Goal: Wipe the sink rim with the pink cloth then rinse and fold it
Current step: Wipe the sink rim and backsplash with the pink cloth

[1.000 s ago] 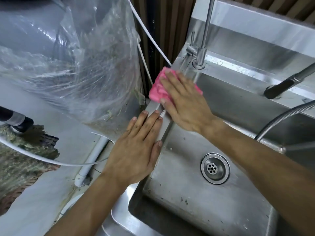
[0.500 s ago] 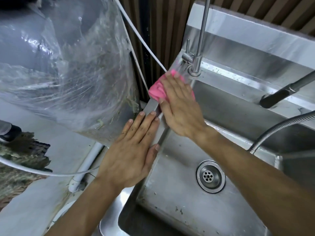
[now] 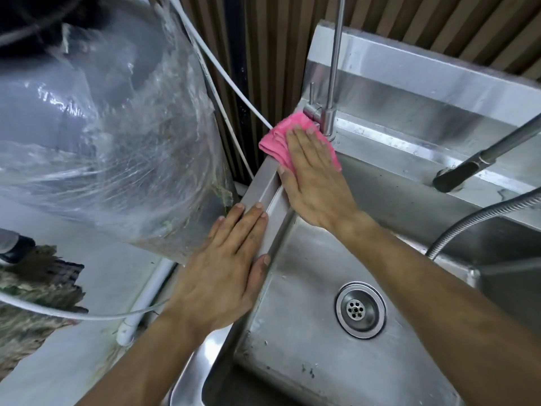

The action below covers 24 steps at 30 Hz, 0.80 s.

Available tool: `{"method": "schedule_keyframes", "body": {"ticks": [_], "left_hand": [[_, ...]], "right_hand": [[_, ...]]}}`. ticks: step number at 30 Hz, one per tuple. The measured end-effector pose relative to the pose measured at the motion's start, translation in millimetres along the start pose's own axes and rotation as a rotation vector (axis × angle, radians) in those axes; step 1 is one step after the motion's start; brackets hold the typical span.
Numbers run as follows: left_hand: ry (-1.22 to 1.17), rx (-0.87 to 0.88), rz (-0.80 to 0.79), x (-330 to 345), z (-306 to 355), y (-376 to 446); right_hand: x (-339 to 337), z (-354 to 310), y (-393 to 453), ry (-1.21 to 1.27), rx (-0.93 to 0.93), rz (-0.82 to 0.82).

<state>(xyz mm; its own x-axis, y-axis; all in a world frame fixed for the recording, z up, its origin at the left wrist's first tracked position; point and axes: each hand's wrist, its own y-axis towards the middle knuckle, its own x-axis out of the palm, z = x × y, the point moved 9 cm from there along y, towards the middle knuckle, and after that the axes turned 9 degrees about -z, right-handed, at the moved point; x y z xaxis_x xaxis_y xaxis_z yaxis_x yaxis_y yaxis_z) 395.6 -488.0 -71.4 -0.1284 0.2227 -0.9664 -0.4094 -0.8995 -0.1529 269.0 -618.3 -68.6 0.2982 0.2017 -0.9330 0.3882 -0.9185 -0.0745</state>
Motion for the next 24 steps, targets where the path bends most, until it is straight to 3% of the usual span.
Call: {"method": "schedule_keyframes", "body": {"ticks": [4, 10, 18, 24], "left_hand": [[0.039, 0.064, -0.043, -0.9, -0.7, 35.8], [-0.013, 0.073, -0.066, 5.4, -4.4, 47.9], [-0.086, 0.096, -0.033, 2.7, -4.8, 47.9], [-0.074, 0.108, -0.045, 2.7, -4.0, 49.5]], "right_hand": [[-2.0, -1.2, 21.1, -0.112, -0.034, -0.011], [-6.0, 7.6, 71.2, 0.022, 0.192, 0.003], [-2.3, -0.8, 38.4, -0.017, 0.105, -0.032], [-12.6, 3.1, 80.1, 0.012, 0.178, 0.012]]}}
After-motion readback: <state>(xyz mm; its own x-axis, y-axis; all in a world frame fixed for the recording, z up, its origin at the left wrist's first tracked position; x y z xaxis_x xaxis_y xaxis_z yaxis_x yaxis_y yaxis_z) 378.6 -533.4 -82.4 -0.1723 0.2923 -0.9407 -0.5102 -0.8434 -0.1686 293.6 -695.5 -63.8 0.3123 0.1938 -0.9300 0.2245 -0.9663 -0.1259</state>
